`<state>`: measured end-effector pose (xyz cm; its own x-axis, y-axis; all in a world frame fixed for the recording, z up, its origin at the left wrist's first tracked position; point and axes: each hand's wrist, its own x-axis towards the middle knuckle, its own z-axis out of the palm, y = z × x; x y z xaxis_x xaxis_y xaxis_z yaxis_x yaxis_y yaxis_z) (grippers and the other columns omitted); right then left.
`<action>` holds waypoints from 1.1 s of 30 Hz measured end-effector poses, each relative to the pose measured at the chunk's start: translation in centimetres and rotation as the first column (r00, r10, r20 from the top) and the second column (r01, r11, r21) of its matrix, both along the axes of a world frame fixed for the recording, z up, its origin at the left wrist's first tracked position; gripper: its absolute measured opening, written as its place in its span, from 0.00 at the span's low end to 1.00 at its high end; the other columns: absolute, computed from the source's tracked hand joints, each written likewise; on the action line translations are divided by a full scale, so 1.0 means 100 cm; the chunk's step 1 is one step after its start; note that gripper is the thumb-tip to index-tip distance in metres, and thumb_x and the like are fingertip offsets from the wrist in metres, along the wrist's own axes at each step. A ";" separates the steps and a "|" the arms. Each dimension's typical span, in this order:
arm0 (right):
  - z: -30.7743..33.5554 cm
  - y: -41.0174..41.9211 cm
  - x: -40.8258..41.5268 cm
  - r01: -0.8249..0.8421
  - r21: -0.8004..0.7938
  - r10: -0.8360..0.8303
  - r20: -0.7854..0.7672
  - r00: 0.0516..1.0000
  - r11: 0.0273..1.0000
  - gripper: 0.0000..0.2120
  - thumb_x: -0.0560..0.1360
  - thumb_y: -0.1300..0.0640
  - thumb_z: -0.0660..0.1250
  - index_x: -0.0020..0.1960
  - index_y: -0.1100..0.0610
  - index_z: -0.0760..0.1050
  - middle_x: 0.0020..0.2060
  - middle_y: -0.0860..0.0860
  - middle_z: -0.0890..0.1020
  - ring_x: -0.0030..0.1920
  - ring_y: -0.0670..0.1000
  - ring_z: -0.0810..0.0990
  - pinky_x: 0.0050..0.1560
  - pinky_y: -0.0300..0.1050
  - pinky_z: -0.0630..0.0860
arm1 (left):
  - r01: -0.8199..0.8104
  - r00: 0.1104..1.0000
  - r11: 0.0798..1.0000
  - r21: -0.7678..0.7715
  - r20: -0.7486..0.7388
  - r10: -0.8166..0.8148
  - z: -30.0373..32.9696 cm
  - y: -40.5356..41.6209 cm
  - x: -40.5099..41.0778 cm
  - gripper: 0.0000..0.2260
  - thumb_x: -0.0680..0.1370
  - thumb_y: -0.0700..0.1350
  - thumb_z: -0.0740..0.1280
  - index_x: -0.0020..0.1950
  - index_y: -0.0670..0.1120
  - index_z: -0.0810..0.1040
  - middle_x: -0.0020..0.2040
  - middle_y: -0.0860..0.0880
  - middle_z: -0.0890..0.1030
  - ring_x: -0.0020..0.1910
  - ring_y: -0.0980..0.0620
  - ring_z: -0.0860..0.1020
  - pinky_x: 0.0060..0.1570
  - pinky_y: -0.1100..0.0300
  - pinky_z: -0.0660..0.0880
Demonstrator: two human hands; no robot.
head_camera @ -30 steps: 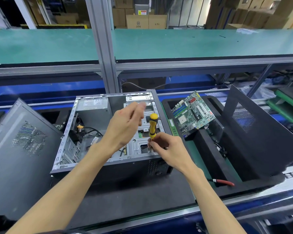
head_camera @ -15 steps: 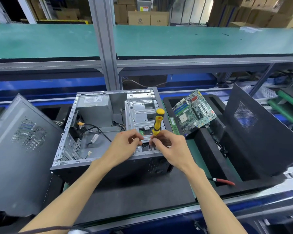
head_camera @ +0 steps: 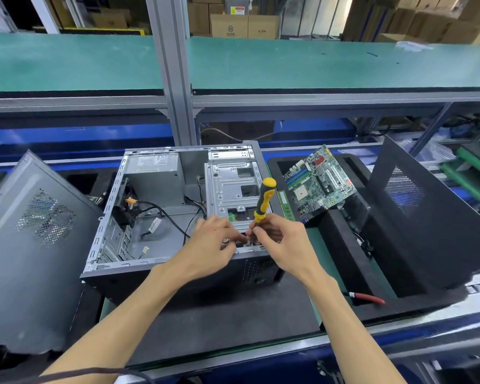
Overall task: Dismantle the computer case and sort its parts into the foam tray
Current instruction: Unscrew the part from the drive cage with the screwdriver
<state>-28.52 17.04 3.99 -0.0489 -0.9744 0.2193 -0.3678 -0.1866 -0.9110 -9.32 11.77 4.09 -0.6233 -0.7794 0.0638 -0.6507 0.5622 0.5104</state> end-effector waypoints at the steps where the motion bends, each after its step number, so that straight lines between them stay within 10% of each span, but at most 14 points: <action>1: -0.001 0.001 0.000 0.003 0.000 -0.003 0.013 1.000 1.000 0.08 0.79 0.66 0.69 0.49 0.54 0.81 0.42 0.48 0.88 0.45 0.47 0.87 0.52 0.40 0.82 | 0.000 1.000 1.000 0.003 0.031 -0.001 0.000 -0.001 -0.001 0.16 0.80 0.43 0.59 0.60 0.58 0.81 0.49 0.56 0.73 0.53 0.54 0.66 0.60 0.54 0.61; 11: -0.010 0.003 -0.001 0.047 -0.010 -0.044 0.210 0.977 0.999 0.08 0.80 0.68 0.66 0.50 0.58 0.80 0.43 0.54 0.87 0.46 0.54 0.87 0.54 0.48 0.83 | -0.082 0.995 0.995 0.063 0.057 0.079 -0.008 0.002 -0.017 0.07 0.80 0.44 0.59 0.50 0.54 0.73 0.51 0.54 0.69 0.54 0.55 0.62 0.63 0.54 0.61; 15: -0.010 0.002 -0.003 0.035 -0.002 -0.034 0.229 0.973 0.999 0.07 0.80 0.68 0.65 0.51 0.58 0.80 0.43 0.53 0.87 0.47 0.54 0.87 0.55 0.50 0.83 | -0.480 0.874 0.864 -0.151 -0.170 0.456 -0.015 -0.003 -0.002 0.07 0.76 0.42 0.65 0.52 0.48 0.71 0.52 0.51 0.68 0.52 0.52 0.63 0.54 0.57 0.60; 18: -0.010 0.001 -0.003 0.022 -0.005 -0.020 0.226 0.974 1.000 0.07 0.80 0.67 0.65 0.51 0.58 0.80 0.43 0.53 0.87 0.46 0.54 0.87 0.53 0.50 0.84 | -0.600 0.733 0.742 0.299 -0.164 0.660 -0.010 -0.025 0.020 0.12 0.80 0.48 0.64 0.60 0.45 0.69 0.54 0.47 0.75 0.53 0.47 0.75 0.57 0.50 0.74; 21: -0.010 -0.003 -0.003 0.018 -0.007 -0.016 0.223 0.975 1.000 0.07 0.81 0.67 0.65 0.51 0.59 0.80 0.43 0.53 0.87 0.45 0.54 0.87 0.51 0.47 0.84 | -0.250 0.702 0.356 0.901 -0.085 0.707 -0.003 -0.045 0.028 0.23 0.82 0.59 0.62 0.65 0.41 0.73 0.52 0.41 0.83 0.48 0.44 0.83 0.49 0.50 0.81; 24: -0.011 -0.005 -0.003 0.010 0.004 -0.011 0.219 0.976 1.000 0.06 0.81 0.68 0.65 0.51 0.59 0.80 0.43 0.53 0.87 0.45 0.54 0.87 0.48 0.43 0.83 | 0.061 0.670 0.122 0.991 -0.131 0.731 -0.006 -0.056 0.029 0.27 0.79 0.62 0.64 0.65 0.40 0.77 0.57 0.40 0.83 0.55 0.42 0.82 0.56 0.46 0.78; 33: -0.010 -0.005 -0.005 -0.037 0.030 0.031 0.188 0.982 0.999 0.07 0.80 0.66 0.65 0.51 0.57 0.80 0.43 0.52 0.87 0.47 0.54 0.87 0.53 0.51 0.84 | 0.051 0.619 0.215 0.975 -0.200 0.759 -0.025 -0.061 0.019 0.19 0.79 0.49 0.70 0.67 0.42 0.77 0.54 0.41 0.85 0.53 0.42 0.84 0.52 0.44 0.81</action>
<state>-28.98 16.56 2.95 -0.0527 -0.9828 0.1769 -0.1837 -0.1646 -0.9691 -7.39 5.63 1.58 -0.3760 -0.6802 -0.6292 0.0257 -0.6864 0.7267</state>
